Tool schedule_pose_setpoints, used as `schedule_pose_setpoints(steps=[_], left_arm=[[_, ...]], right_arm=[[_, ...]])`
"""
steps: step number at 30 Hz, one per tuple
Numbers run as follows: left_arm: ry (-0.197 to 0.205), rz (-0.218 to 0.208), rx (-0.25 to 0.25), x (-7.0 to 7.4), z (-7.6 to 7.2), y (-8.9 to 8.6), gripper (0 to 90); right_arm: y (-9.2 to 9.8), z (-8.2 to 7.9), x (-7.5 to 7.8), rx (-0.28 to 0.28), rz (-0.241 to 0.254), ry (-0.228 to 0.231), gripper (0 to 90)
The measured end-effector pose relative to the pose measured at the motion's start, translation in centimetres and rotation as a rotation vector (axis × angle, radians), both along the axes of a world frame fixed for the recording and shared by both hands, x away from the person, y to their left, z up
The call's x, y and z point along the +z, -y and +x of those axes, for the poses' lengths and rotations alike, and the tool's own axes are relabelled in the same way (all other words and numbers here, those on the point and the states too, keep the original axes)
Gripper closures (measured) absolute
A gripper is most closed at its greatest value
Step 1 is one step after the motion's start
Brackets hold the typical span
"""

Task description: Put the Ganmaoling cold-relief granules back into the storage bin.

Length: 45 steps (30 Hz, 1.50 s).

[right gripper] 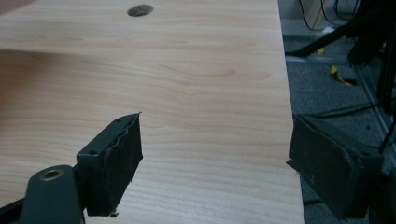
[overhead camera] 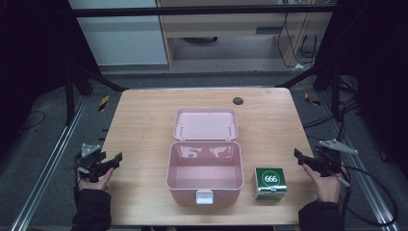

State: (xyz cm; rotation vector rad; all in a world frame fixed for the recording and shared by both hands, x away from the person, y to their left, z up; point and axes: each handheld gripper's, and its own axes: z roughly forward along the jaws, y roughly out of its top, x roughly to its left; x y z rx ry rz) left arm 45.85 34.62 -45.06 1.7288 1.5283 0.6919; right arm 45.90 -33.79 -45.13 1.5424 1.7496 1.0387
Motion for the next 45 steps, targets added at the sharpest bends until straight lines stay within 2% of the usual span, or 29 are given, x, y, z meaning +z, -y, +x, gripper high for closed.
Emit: schedule_pose_setpoints(steps=[1,2,4,5,6,11,12,13,15,16,19,20,21,22,23,28,31,33,34,36,37,42,45], left_arm=[[0.000,0.000,0.000,0.0,0.0,0.0,34.0],[-0.016,0.011,-0.010,0.0,-0.1,0.3,34.4],[-0.022,0.024,-0.017,-0.1,-0.3,0.5,34.9],[-0.022,0.024,-0.017,-0.1,-0.3,0.5,35.2],[-0.018,0.020,-0.018,-0.1,-0.4,0.5,35.2],[-0.007,0.007,-0.012,-0.3,-0.7,0.1,34.9],[-0.012,0.002,-0.016,-0.4,-0.7,0.0,34.1],[-0.012,0.002,-0.016,-0.4,-0.7,0.0,33.5],[-0.014,0.007,-0.024,-0.4,-0.8,0.1,33.3],[-0.014,0.009,-0.029,-0.4,-0.7,0.2,32.9],[-0.014,0.017,-0.035,-0.5,-0.6,0.4,32.4],[-0.019,0.030,-0.040,-0.6,-0.5,0.5,32.2],[-0.019,0.030,-0.040,-0.6,-0.5,0.5,32.0],[-0.026,0.033,-0.044,-0.8,-0.4,0.4,32.0],[-0.026,0.033,-0.044,-0.8,-0.4,0.4,32.0],[-0.026,0.032,-0.045,-0.9,-0.4,0.4,32.1],[-0.030,0.039,-0.055,-1.1,-0.3,0.4,32.2],[-0.036,0.053,-0.059,-1.2,-0.3,0.5,32.3],[-0.036,0.053,-0.059,-1.2,-0.3,0.5,32.2],[-0.037,0.054,-0.061,-1.2,-0.2,0.5,32.3],[-0.037,0.054,-0.061,-1.2,-0.2,0.5,32.3],[-0.036,0.059,-0.068,-1.2,-0.2,0.6,33.0],[-0.038,0.061,-0.072,-1.2,-0.1,0.7,33.2]], right_arm=[[0.0,0.0,0.0,0.000,0.000,0.000,17.1],[-0.3,-0.1,0.7,0.013,-0.032,0.017,17.0],[-0.8,-0.1,1.6,0.037,-0.039,0.020,17.0],[-0.8,-0.1,1.6,0.037,-0.039,0.020,17.0],[-1.1,-0.2,2.4,0.063,-0.046,0.012,15.8],[-1.5,-0.3,4.1,0.117,-0.069,0.018,13.1],[-1.7,-0.5,5.0,0.140,-0.082,0.029,13.8],[-1.7,-0.5,5.0,0.140,-0.082,0.029,13.8],[-1.9,-0.5,6.0,0.173,-0.087,0.030,13.8],[-2.2,-0.6,7.0,0.199,-0.107,0.035,14.1],[-2.5,-0.6,7.9,0.230,-0.125,0.035,14.5],[-2.9,-0.6,8.7,0.271,-0.137,0.033,15.2],[-2.9,-0.6,8.7,0.271,-0.137,0.033,15.2],[-3.3,-0.4,9.3,0.313,-0.141,0.028,15.2],[-3.3,-0.4,9.3,0.313,-0.141,0.028,15.2],[-4.4,0.1,10.6,0.433,-0.165,0.009,16.2],[-5.1,0.3,11.3,0.499,-0.203,-0.006,16.2],[-5.8,0.4,11.9,0.556,-0.248,-0.030,16.1],[-5.8,0.4,11.9,0.556,-0.248,-0.030,16.1],[-6.5,0.4,12.4,0.606,-0.287,-0.040,15.9],[-6.5,0.4,12.4,0.606,-0.287,-0.040,15.9],[-7.7,0.4,12.8,0.711,-0.344,-0.061,14.3],[-8.1,0.3,12.8,0.742,-0.369,-0.064,14.4]])
